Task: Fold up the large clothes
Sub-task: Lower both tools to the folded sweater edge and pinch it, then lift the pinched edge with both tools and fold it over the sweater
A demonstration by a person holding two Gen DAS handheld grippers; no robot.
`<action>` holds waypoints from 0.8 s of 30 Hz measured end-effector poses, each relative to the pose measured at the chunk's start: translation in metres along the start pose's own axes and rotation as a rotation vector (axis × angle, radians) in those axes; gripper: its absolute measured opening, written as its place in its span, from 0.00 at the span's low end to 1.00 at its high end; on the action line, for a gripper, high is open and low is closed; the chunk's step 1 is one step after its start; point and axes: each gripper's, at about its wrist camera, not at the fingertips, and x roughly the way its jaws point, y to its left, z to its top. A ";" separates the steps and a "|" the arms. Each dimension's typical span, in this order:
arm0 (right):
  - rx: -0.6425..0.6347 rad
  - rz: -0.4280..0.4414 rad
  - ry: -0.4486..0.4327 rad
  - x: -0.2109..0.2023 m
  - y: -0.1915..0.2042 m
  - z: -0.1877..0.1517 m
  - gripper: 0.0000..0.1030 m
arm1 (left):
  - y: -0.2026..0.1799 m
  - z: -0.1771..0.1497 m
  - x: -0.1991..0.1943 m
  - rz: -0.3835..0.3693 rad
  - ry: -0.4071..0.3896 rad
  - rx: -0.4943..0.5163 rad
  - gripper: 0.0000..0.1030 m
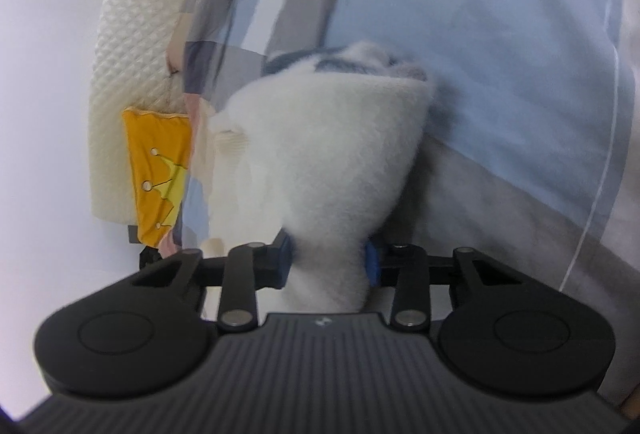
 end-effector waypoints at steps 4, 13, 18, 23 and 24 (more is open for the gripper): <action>-0.055 0.038 -0.021 -0.009 0.009 0.000 0.35 | -0.016 -0.001 -0.013 0.000 -0.048 0.068 0.29; -0.146 0.054 -0.069 -0.042 0.034 -0.003 0.32 | -0.048 -0.018 -0.082 -0.023 -0.123 0.180 0.26; -0.201 0.074 -0.088 -0.080 0.050 -0.008 0.32 | -0.061 -0.035 -0.123 -0.038 -0.154 0.219 0.26; -0.256 0.080 -0.095 -0.120 0.059 -0.014 0.31 | -0.061 -0.055 -0.166 -0.048 -0.162 0.245 0.25; -0.256 0.066 -0.091 -0.126 0.060 -0.016 0.31 | -0.060 -0.059 -0.174 -0.037 -0.162 0.250 0.25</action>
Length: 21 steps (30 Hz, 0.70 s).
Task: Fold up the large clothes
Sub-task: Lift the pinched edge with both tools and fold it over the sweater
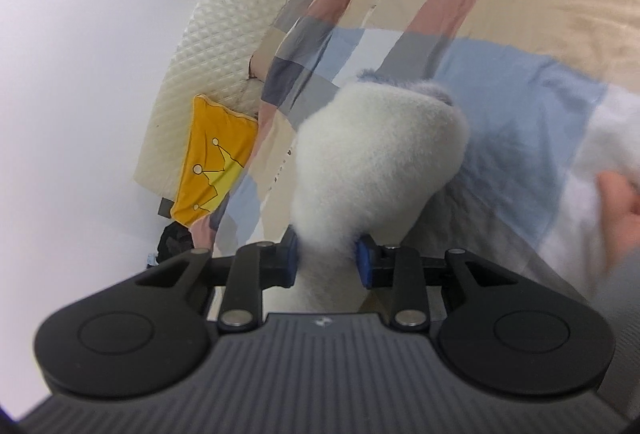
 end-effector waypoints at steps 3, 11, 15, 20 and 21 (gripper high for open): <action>0.026 -0.037 0.048 -0.013 0.005 0.001 0.31 | 0.001 -0.003 -0.017 0.010 0.009 -0.013 0.25; 0.067 -0.095 0.072 -0.017 0.003 -0.003 0.32 | 0.006 -0.003 -0.015 0.056 0.058 -0.054 0.26; 0.114 -0.127 0.089 0.002 0.005 0.005 0.32 | -0.002 0.009 0.010 0.078 0.069 -0.074 0.26; 0.175 -0.164 0.105 0.039 0.008 0.020 0.34 | -0.012 0.032 0.054 0.104 0.091 -0.108 0.27; 0.181 -0.170 0.107 0.047 0.009 0.023 0.34 | -0.013 0.037 0.064 0.112 0.096 -0.112 0.27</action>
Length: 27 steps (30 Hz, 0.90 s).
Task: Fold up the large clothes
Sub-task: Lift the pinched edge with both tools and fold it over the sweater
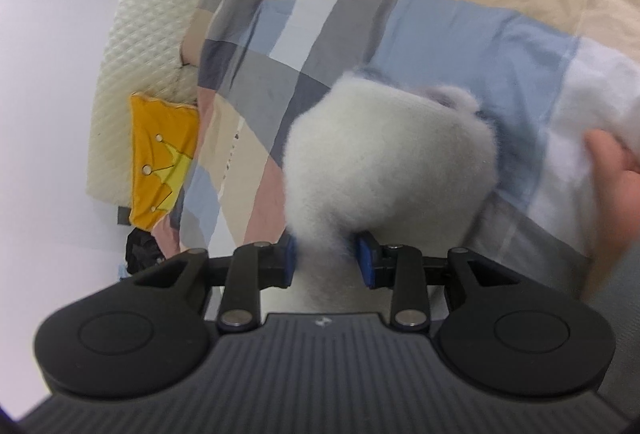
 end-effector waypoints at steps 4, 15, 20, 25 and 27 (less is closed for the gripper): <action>0.008 -0.015 -0.005 0.029 0.011 0.010 0.35 | -0.010 0.019 0.040 0.028 0.014 0.002 0.27; 0.000 -0.001 -0.024 0.101 0.012 0.033 0.36 | -0.007 0.049 0.134 0.016 0.040 0.076 0.27; -0.063 0.048 -0.022 0.124 0.010 0.041 0.34 | 0.006 0.052 0.163 0.007 0.032 0.086 0.30; -0.065 0.079 -0.015 0.138 0.007 0.049 0.32 | 0.013 0.056 0.181 -0.001 0.051 0.077 0.30; -0.087 0.079 -0.015 0.141 0.009 0.049 0.32 | 0.015 0.057 0.184 -0.004 0.053 0.079 0.30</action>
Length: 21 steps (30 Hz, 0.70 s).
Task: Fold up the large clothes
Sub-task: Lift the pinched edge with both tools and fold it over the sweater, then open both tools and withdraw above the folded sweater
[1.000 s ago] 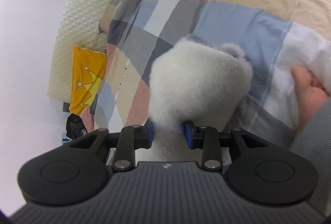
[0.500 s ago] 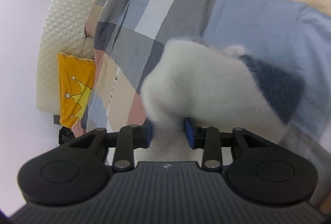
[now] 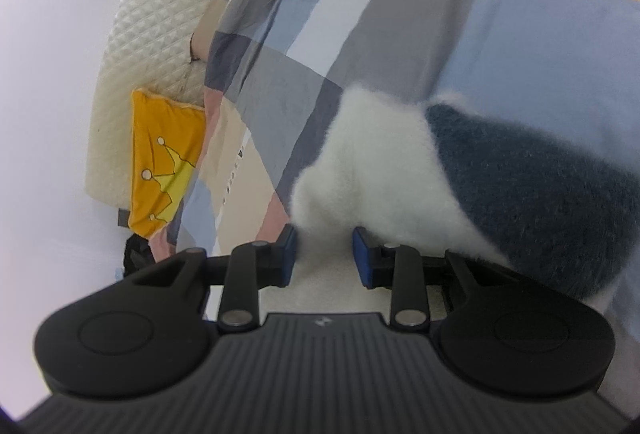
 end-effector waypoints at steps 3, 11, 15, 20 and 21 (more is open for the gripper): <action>0.000 0.019 0.004 -0.001 -0.001 0.001 0.32 | -0.002 0.000 0.000 0.003 -0.003 0.012 0.30; -0.030 0.060 0.023 -0.010 -0.002 0.002 0.35 | -0.004 0.002 -0.014 -0.052 -0.001 0.014 0.39; -0.084 0.076 0.024 -0.013 0.008 -0.001 0.49 | -0.020 -0.004 -0.027 -0.067 -0.025 0.111 0.69; -0.225 0.125 0.063 -0.014 0.028 -0.009 0.62 | -0.047 -0.020 -0.037 -0.047 -0.027 0.303 0.74; -0.258 0.145 0.081 -0.013 0.033 -0.011 0.65 | -0.051 -0.023 -0.036 -0.048 -0.022 0.329 0.74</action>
